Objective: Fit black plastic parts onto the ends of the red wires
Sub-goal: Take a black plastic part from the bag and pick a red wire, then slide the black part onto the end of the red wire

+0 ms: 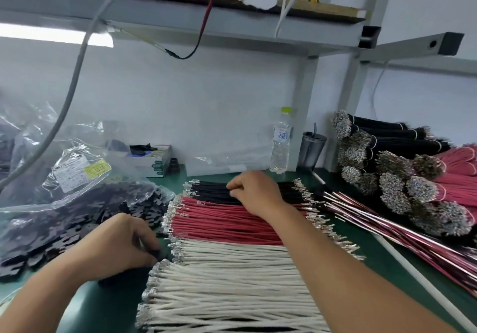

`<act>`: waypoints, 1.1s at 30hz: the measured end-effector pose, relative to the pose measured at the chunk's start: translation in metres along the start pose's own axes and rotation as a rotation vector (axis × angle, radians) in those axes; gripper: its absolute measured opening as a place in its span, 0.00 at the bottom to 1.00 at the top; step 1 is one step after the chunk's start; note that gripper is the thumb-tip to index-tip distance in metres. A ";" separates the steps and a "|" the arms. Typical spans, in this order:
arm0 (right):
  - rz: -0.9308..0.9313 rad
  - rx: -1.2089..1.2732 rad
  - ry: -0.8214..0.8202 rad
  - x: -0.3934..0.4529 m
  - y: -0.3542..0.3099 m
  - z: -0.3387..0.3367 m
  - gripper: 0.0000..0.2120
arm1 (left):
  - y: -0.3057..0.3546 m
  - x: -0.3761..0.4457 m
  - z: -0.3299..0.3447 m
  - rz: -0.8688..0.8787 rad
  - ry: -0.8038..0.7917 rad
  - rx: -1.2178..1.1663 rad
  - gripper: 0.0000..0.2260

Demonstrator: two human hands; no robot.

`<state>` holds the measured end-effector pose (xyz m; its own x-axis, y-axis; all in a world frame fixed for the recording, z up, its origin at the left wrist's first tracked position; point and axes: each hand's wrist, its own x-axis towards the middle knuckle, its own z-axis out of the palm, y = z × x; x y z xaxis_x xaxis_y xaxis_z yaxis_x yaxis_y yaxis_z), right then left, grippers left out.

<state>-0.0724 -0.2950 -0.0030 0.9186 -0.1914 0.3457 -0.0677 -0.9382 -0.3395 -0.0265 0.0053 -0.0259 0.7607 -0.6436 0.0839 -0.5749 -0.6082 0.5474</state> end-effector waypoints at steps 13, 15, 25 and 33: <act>-0.050 -0.102 0.075 0.019 -0.007 0.008 0.07 | -0.005 0.000 -0.006 0.010 0.288 -0.351 0.17; -0.029 -0.100 0.105 0.022 -0.007 0.002 0.05 | -0.002 0.002 -0.005 0.004 0.339 -0.409 0.17; 0.005 -0.040 0.064 0.032 -0.012 -0.005 0.13 | 0.010 0.006 0.007 -0.023 0.452 -0.540 0.10; 0.053 -0.172 -0.135 0.032 -0.017 0.003 0.12 | 0.011 0.006 0.010 -0.006 0.459 -0.519 0.13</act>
<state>-0.0410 -0.2846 0.0109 0.9551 -0.2118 0.2074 -0.1715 -0.9655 -0.1960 -0.0316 -0.0104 -0.0278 0.8796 -0.3102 0.3608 -0.4389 -0.2362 0.8670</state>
